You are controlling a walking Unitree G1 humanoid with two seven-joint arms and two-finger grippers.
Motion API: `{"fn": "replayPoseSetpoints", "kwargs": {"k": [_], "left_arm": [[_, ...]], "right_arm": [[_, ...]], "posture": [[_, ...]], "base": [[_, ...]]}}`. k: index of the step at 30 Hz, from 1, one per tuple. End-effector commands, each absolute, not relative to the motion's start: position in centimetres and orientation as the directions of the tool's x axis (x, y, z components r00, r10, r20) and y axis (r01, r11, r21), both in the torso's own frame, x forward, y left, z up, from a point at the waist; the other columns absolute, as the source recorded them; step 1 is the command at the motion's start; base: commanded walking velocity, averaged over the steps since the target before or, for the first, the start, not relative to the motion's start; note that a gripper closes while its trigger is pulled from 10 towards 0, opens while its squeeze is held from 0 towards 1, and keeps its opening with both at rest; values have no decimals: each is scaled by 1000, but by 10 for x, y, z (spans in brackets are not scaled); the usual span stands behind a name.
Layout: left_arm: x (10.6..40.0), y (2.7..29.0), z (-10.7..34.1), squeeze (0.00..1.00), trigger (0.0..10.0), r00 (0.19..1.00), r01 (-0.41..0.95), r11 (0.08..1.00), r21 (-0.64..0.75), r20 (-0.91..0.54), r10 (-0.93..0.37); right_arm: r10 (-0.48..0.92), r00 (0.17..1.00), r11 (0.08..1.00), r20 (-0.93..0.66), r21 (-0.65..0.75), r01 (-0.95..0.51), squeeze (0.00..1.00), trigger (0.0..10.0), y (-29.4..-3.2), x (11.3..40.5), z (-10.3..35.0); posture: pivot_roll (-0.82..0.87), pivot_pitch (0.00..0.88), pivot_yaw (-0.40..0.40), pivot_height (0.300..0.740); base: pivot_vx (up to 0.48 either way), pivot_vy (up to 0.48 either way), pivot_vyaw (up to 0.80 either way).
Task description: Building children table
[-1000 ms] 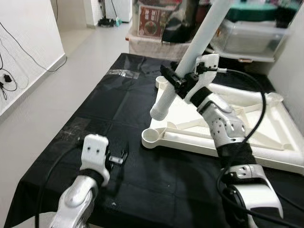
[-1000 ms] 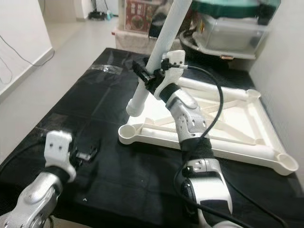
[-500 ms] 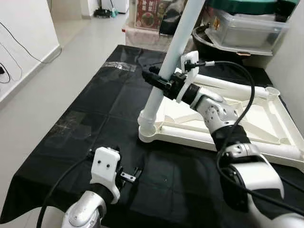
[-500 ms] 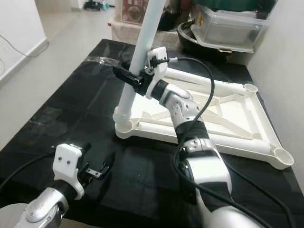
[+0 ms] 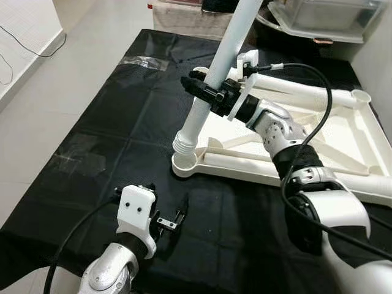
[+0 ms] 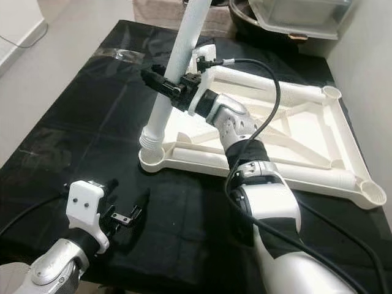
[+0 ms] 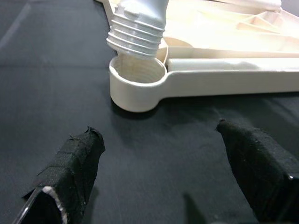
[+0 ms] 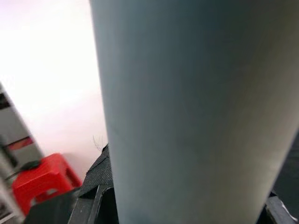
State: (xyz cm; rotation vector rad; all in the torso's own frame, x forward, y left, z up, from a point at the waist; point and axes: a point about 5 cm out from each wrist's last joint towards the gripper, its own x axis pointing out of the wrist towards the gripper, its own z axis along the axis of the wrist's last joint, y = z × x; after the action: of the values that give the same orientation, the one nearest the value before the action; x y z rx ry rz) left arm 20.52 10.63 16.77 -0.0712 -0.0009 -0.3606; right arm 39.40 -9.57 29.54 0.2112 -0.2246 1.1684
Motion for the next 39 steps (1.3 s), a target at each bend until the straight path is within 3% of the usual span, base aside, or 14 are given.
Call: {"fn": "replayPoseSetpoints", "kwargs": {"k": [1, 8, 17, 25, 33, 38, 39], "left_arm": [[202, 105, 166, 0, 10000, 933, 358, 930, -82, -5, -360], [202, 105, 165, 0, 10000, 935, 352, 932, -82, -11, -354], [201, 104, 165, 0, 10000, 936, 351, 933, -80, -10, -353], [202, 103, 164, 0, 10000, 935, 352, 932, -82, -10, -354], [203, 103, 163, 0, 10000, 936, 350, 933, -81, -10, -352], [203, 103, 163, 0, 10000, 936, 349, 934, -80, -9, -351], [203, 102, 162, 0, 10000, 937, 348, 934, -80, -9, -349]], "right_arm": [[906, 363, 349, 218, 98, -932, 0, 10000, -96, 393, 278], [926, 325, 317, 194, 74, -946, 0, 10000, -90, 391, 272], [920, 367, 380, 140, -87, -921, 0, 10000, -83, 393, 277], [982, 171, 186, 81, -242, -952, 0, 10000, -70, 376, 292], [997, 79, 83, 26, -246, -966, 0, 10000, -61, 367, 281], [991, 128, 134, 42, -217, -967, 0, 10000, -58, 370, 276], [975, 215, 223, 64, -161, -961, 0, 10000, -57, 375, 270]], "posture": [[101, 273, -107, 740], [105, 270, -108, 740], [101, 261, -109, 740], [95, 242, -111, 740], [92, 228, -112, 740], [92, 226, -113, 740], [94, 223, -114, 740]], "base": [[0, 0, 0], [0, 0, 0], [0, 0, 0], [0, 0, 0], [0, 0, 0], [0, 0, 0], [0, 0, 0]]}}
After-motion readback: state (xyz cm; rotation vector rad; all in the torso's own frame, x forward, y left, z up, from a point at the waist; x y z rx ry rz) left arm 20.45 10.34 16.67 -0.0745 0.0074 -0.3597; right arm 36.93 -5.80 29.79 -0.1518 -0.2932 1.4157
